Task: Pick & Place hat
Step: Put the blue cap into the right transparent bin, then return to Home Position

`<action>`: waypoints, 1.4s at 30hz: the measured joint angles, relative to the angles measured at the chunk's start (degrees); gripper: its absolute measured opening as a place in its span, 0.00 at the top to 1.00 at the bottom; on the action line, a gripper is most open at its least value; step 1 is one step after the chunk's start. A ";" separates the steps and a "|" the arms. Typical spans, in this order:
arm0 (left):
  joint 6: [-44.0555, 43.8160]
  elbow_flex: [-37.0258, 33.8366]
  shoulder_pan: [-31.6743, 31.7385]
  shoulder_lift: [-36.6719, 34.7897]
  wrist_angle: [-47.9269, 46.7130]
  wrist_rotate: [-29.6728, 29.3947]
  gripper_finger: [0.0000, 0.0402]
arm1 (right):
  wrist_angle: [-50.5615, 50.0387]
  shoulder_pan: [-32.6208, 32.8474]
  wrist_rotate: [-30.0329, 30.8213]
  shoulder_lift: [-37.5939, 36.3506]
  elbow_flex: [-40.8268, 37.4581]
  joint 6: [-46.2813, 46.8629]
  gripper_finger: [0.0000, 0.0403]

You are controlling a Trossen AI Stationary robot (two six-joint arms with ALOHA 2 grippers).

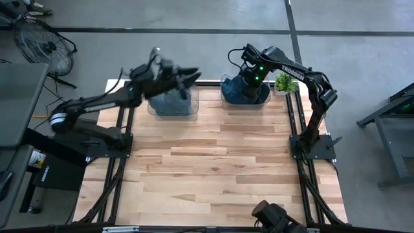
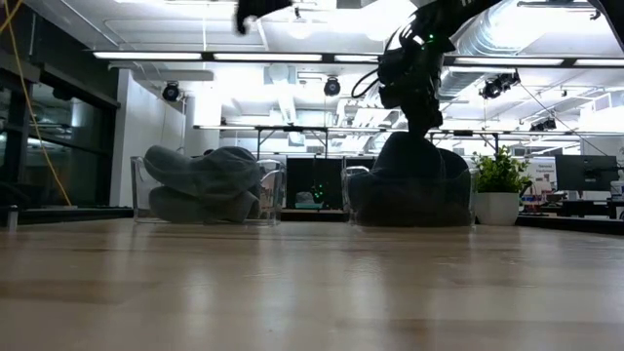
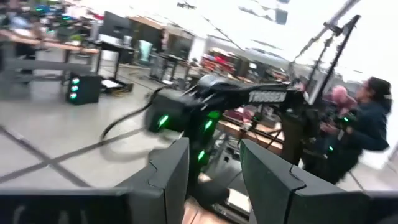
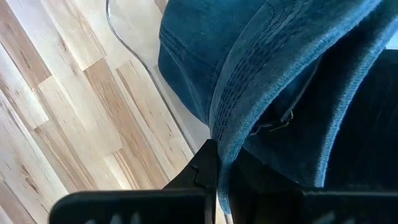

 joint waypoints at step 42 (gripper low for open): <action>-17.83 -64.81 0.00 -59.00 6.50 -12.46 0.65 | 4.71 4.76 -3.54 -32.32 0.07 11.64 0.47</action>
